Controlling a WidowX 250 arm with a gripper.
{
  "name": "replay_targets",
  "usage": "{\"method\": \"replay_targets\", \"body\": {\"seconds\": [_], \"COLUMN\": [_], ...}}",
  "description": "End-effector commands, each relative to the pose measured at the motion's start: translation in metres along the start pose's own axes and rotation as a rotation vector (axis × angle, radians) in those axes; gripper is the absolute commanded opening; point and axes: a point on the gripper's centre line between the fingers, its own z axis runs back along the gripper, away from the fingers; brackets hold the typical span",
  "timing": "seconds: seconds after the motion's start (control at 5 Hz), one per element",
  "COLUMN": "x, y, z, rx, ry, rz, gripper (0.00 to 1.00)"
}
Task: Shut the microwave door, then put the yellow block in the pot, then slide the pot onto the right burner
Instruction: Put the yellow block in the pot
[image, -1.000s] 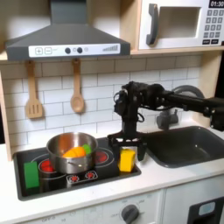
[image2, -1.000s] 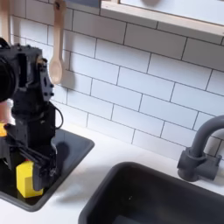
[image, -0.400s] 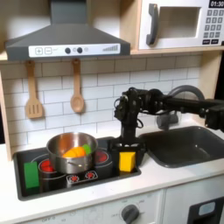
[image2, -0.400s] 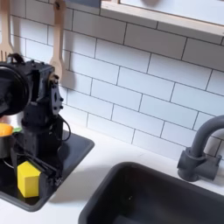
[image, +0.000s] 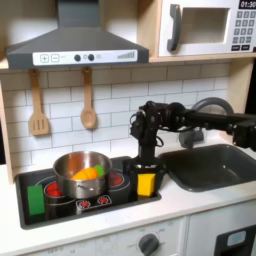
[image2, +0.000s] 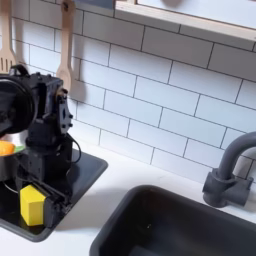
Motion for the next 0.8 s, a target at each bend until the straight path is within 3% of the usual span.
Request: {"method": "replay_targets", "body": {"seconds": [0.0, 0.2, 0.6], "x": [-0.005, -0.005, 0.001], "y": [0.002, 0.005, 0.019], "z": [0.012, 0.023, 0.05], "rx": [-0.042, -0.045, -0.006], "ry": [-0.015, -0.021, -0.074], "rz": [0.024, 0.043, 0.072], "gripper": [0.0, 0.0, 0.0]}}
